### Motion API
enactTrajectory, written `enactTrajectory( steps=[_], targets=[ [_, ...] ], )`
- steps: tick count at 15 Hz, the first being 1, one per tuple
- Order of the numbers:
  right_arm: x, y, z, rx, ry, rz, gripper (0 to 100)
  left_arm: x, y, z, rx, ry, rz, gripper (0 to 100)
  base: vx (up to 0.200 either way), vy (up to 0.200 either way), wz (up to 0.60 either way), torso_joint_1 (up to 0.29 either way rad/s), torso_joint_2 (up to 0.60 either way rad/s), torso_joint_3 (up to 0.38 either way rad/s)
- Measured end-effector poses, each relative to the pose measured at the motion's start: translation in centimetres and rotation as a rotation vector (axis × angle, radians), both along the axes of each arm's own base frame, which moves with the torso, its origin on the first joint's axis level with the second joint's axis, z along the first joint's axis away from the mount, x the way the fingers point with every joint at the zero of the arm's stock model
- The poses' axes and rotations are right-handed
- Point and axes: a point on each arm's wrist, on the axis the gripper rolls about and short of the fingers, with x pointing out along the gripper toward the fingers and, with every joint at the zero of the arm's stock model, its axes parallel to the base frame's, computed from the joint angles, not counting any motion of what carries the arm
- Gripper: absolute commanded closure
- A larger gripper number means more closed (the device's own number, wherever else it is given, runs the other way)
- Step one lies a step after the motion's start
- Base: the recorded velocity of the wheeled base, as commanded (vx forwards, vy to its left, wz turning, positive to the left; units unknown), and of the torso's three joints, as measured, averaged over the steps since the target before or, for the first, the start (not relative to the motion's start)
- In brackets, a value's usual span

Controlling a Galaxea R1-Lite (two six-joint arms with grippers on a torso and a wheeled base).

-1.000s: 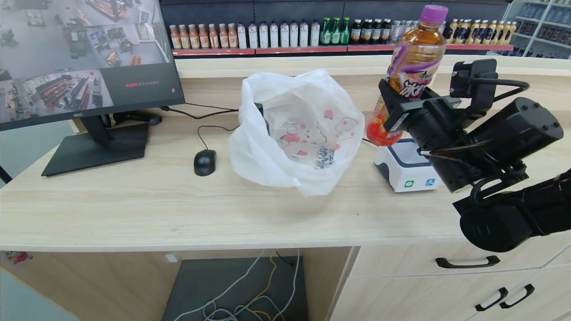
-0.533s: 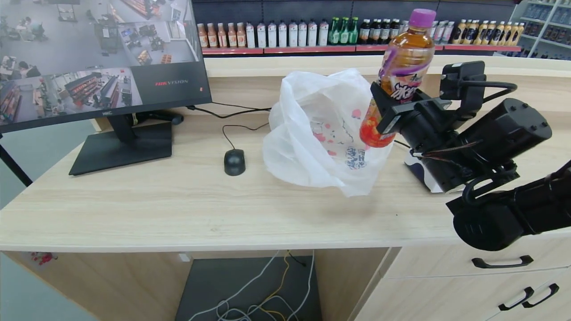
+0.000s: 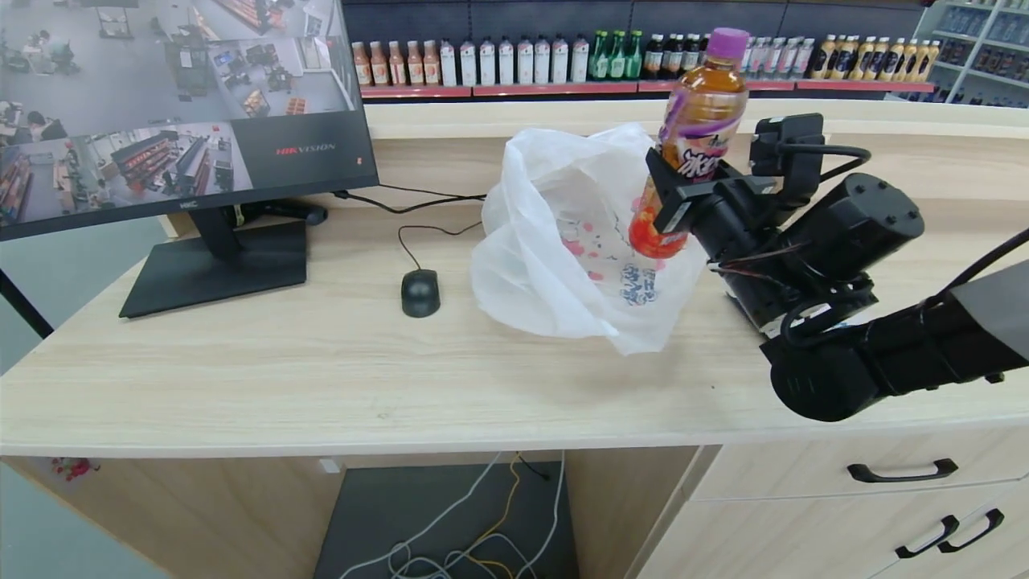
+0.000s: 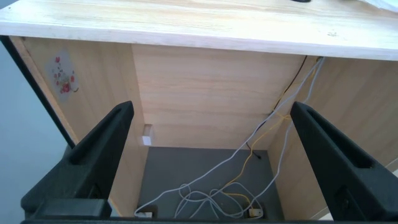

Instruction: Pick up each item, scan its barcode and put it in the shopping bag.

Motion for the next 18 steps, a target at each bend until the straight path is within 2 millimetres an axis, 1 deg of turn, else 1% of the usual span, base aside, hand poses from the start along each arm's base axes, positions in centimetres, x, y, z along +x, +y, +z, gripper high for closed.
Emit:
enactTrajectory(
  steps=[2,6,14,18],
  targets=[
    [0.8,0.3,-0.6,-0.010,0.003,0.014,100,0.0,0.0,0.0,0.000,0.000,0.001,0,0.000,0.000,0.00,0.000,0.00,0.000],
    [2.0,0.7,-2.4,-0.034,0.050,0.014,100,0.0,0.0,0.0,0.000,0.000,0.001,0,0.000,0.000,0.00,0.000,0.00,0.000],
    [3.0,1.6,-5.2,-0.061,0.112,0.026,100,0.0,0.0,0.0,0.000,0.000,0.001,0,0.000,0.000,0.00,0.000,0.00,0.000],
    [3.4,1.7,-6.3,-0.069,0.132,0.025,100,0.0,0.0,0.0,0.000,0.000,0.001,0,0.000,0.000,0.00,0.000,0.00,0.000]
  ],
)
